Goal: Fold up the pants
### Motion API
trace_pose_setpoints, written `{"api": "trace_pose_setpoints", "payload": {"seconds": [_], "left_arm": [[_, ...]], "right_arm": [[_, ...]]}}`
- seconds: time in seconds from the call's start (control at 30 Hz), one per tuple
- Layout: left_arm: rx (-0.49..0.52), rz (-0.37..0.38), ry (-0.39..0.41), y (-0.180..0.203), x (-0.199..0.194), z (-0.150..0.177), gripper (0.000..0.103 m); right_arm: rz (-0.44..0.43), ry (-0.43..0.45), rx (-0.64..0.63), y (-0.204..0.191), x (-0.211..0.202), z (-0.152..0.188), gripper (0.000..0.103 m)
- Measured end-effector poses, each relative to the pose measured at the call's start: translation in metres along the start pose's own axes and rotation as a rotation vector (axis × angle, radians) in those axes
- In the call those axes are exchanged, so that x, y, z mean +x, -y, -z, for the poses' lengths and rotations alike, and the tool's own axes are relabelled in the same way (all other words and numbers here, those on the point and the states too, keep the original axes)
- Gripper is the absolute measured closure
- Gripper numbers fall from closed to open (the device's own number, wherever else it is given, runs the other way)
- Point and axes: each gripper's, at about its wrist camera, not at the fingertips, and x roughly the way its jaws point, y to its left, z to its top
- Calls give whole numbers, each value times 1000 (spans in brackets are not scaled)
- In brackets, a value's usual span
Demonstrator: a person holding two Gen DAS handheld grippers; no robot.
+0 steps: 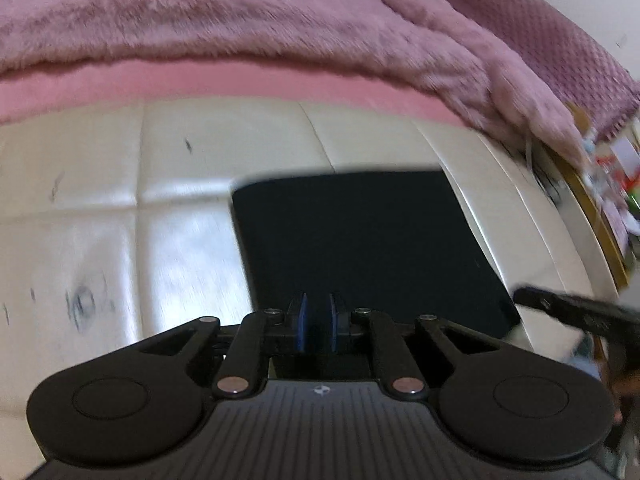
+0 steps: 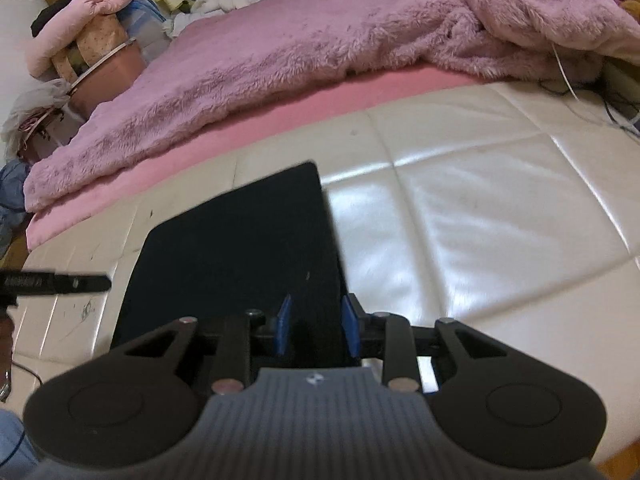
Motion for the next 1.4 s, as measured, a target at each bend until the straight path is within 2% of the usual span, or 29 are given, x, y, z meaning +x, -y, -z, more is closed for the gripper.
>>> {"api": "trace_pose_setpoints", "payload": {"seconds": [0.17, 0.33, 0.47, 0.57, 0.6, 0.7, 0.77, 0.8, 0.93, 1.0, 1.2, 1.4], "left_arm": [[57, 33, -102, 11, 6, 34, 92], [28, 38, -180, 5, 25, 52, 98], [8, 45, -199, 2, 25, 50, 98], [17, 23, -207, 5, 13, 45, 97], [28, 14, -194, 6, 7, 47, 96], [66, -44, -155, 12, -6, 42, 80], [80, -74, -131, 14, -13, 37, 74], [79, -81, -116, 15, -15, 34, 68], [78, -96, -59, 16, -21, 22, 49], [74, -98, -37, 14, -21, 20, 46], [8, -23, 18, -4, -12, 11, 34], [-223, 104, 16, -55, 14, 11, 34]], "right_arm": [[47, -66, -42, -4, 11, 20, 81], [88, -95, -43, -2, 27, 29, 82], [87, -102, -40, 2, 33, 30, 82], [70, -112, -10, 6, 31, 26, 82], [64, -112, -10, 5, 29, 24, 82], [27, -89, -10, 5, 18, 16, 79], [-9, -64, 8, 6, 11, 9, 68], [-26, -53, 18, 7, 9, 5, 62], [-74, -41, 28, 9, 12, -9, 56], [-89, -42, 32, 9, 17, -14, 54], [-147, -58, 94, 18, 40, -25, 51], [-184, -91, 126, 31, 66, -29, 51]]}}
